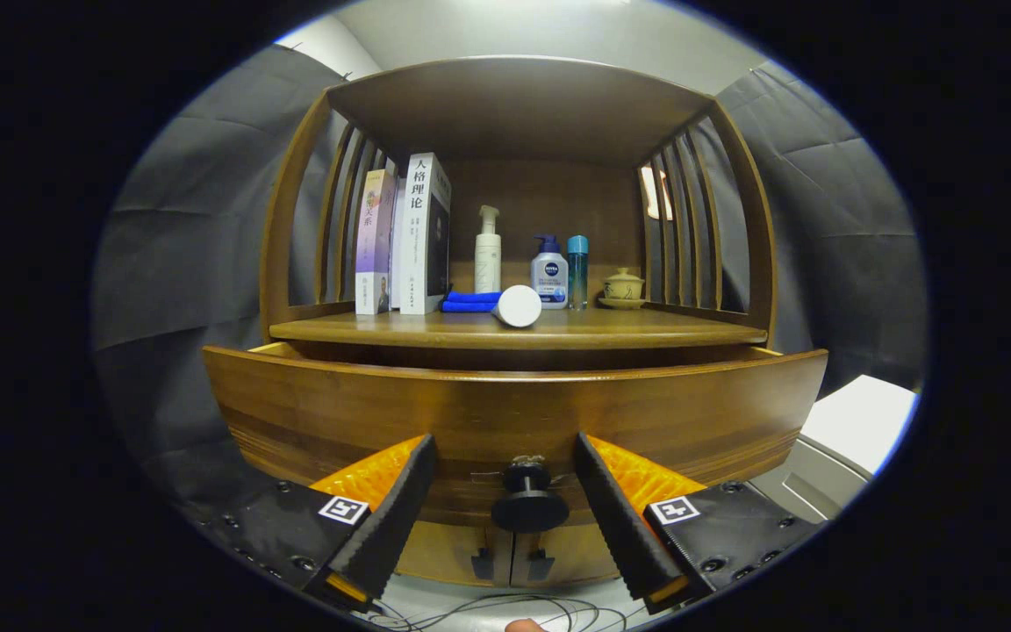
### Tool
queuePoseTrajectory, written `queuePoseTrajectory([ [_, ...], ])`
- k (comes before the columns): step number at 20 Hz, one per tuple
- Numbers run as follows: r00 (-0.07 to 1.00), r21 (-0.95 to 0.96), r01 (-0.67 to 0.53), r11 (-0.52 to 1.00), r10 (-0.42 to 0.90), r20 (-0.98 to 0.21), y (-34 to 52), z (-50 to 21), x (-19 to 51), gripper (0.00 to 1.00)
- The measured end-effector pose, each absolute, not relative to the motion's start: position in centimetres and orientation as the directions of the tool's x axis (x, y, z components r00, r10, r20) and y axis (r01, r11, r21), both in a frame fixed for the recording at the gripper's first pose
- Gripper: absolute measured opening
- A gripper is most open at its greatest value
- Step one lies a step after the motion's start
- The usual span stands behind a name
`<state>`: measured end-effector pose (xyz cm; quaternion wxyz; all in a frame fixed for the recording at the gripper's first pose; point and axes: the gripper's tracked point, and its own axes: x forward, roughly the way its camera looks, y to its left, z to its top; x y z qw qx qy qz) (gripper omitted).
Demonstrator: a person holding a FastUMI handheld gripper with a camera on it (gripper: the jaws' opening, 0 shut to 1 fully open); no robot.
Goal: Pull open the drawer, take out the items inside it, and place them on the countertop above the cabinet.
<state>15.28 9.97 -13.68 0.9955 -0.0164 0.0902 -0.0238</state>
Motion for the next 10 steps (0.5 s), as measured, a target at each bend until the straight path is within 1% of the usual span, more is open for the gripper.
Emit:
queuePoseTrajectory([
  [10,0.989,-0.073,0.048,0.996,-0.058,-0.136,10.1,-13.9,20.3,1.00],
])
